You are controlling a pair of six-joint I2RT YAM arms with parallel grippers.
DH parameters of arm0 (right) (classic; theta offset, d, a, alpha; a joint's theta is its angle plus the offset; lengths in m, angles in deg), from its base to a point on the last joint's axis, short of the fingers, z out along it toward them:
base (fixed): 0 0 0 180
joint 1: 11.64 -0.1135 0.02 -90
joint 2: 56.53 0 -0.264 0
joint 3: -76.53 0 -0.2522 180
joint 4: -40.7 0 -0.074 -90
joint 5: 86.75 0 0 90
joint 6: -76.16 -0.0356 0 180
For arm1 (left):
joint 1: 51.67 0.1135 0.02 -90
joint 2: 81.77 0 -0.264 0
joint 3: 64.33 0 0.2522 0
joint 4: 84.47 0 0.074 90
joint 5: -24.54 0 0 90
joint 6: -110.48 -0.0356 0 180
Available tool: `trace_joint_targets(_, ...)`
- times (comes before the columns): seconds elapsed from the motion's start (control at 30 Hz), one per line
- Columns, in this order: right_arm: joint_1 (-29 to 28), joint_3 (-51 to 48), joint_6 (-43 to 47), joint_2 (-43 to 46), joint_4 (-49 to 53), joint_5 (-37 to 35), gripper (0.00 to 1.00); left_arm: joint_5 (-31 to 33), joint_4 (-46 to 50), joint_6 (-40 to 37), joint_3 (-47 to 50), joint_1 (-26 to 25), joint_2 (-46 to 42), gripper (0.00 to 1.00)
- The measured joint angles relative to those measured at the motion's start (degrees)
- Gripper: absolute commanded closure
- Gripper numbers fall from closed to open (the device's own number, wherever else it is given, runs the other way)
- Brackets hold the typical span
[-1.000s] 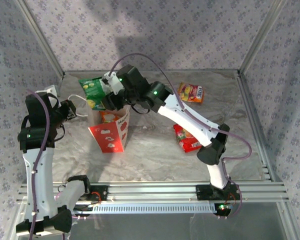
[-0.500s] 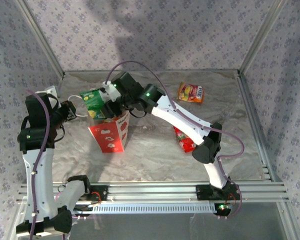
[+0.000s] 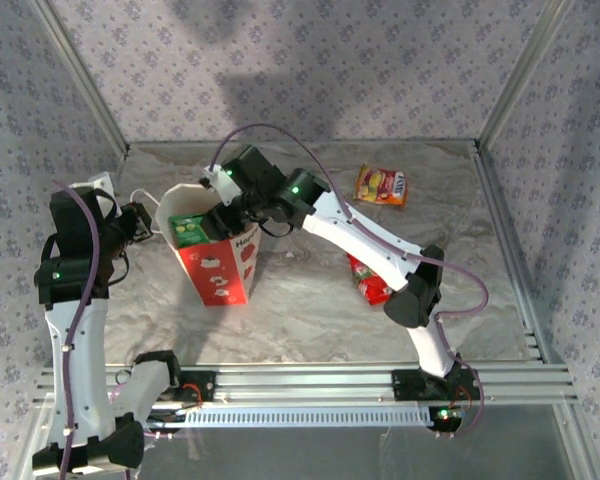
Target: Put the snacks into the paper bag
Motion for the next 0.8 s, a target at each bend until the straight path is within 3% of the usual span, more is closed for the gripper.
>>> trace_joint_targets(0.07,0.04,0.00,0.35,0.02,0.00,-0.02,0.38,0.02,0.00,-0.13,-0.02,0.00,-0.07,0.89)
trace_joint_targets(0.4,1.27,-3.08,1.70,6.43,-0.90,-0.63,0.34,0.02,0.39,-0.17,-0.02,0.00,-0.07,0.90)
trace_joint_targets(0.8,10.34,-23.41,-0.31,26.23,-10.43,-0.79,0.19,0.00,0.39,-0.15,-0.02,0.00,-0.07,0.89)
